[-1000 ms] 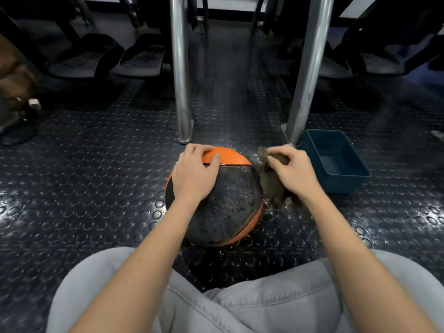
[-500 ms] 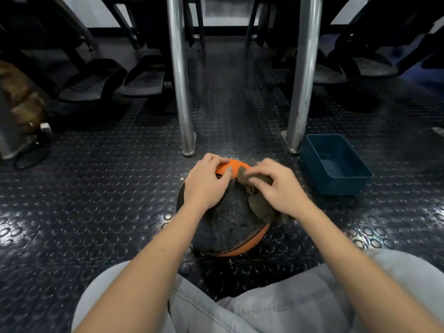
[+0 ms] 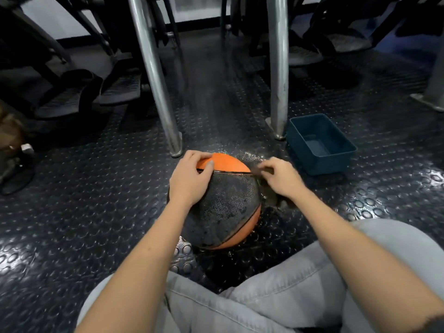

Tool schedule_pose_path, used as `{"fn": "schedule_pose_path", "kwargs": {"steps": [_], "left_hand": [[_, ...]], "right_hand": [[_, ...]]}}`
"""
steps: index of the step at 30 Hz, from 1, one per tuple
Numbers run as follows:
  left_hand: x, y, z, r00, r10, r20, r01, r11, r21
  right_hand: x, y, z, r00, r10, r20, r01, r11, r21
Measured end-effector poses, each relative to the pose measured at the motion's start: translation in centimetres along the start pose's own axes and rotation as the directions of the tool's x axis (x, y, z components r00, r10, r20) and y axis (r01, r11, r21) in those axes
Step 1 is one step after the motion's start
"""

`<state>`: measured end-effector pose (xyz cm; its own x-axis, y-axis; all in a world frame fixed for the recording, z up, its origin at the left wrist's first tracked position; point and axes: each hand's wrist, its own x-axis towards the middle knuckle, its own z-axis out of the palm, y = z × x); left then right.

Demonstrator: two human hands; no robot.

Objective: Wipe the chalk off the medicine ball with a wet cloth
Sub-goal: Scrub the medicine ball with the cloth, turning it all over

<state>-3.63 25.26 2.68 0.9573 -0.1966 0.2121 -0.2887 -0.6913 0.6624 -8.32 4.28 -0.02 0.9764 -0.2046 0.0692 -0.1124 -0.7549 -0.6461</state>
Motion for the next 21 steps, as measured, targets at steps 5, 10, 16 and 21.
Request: {"fn": "schedule_pose_path", "kwargs": {"steps": [5,10,16,21], "left_hand": [[-0.4,-0.2,0.1,1.0,0.01,-0.008,-0.01,1.0,-0.006],[0.0,0.3,0.2,1.0,0.016,0.006,-0.016,1.0,-0.014],[0.0,0.2,0.3,0.999,0.024,0.028,-0.024,1.0,-0.003],[0.1,-0.3,0.2,1.0,0.022,0.005,-0.022,0.999,-0.029]], "right_hand": [[-0.3,-2.8,-0.5,0.959,-0.203,-0.196,0.246,0.942,0.23],[0.2,-1.1,0.3,0.983,-0.171,-0.07,0.175,0.983,0.05],[-0.6,-3.1,-0.7,0.949,-0.204,-0.241,0.262,0.935,0.239],[0.0,-1.2,-0.2,0.984,-0.176,-0.022,0.177,0.982,0.06]]}}
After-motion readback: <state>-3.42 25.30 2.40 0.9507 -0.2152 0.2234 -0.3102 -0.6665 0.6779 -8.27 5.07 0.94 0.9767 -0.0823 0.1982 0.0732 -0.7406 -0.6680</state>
